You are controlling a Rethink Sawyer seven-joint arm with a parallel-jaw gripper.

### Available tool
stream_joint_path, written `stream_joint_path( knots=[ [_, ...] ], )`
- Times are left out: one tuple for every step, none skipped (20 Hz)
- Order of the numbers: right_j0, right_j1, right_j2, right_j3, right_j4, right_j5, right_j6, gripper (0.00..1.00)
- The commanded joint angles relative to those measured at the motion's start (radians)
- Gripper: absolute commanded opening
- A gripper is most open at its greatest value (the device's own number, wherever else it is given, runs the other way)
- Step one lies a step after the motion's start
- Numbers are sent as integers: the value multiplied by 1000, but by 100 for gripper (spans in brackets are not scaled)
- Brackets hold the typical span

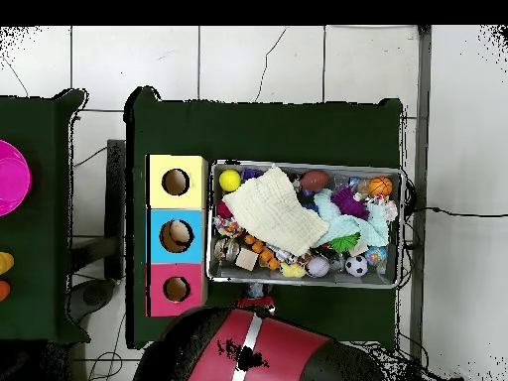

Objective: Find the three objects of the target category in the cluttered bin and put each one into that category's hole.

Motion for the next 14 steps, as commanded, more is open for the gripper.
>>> stream_joint_path(
  knots=[
    [2,25,44,-180,69,-14,167,100],
    [1,24,45,-179,68,-11,167,100],
    [0,21,46,-178,66,-1,167,100],
    [1,18,47,-176,66,9,166,100],
    [1,15,48,-174,64,17,165,100],
    [1,11,49,-173,62,26,164,100],
    [1,8,49,-172,61,32,162,100],
    [1,6,51,-172,59,38,161,100],
    [0,7,52,-173,57,40,161,100],
    [0,7,52,-173,57,41,161,100],
    [0,7,52,-174,57,41,161,100],
    [0,7,52,-174,57,42,161,100],
    [1,6,52,-173,57,43,160,100],
    [2,5,51,-173,58,44,159,100]
  ],
)
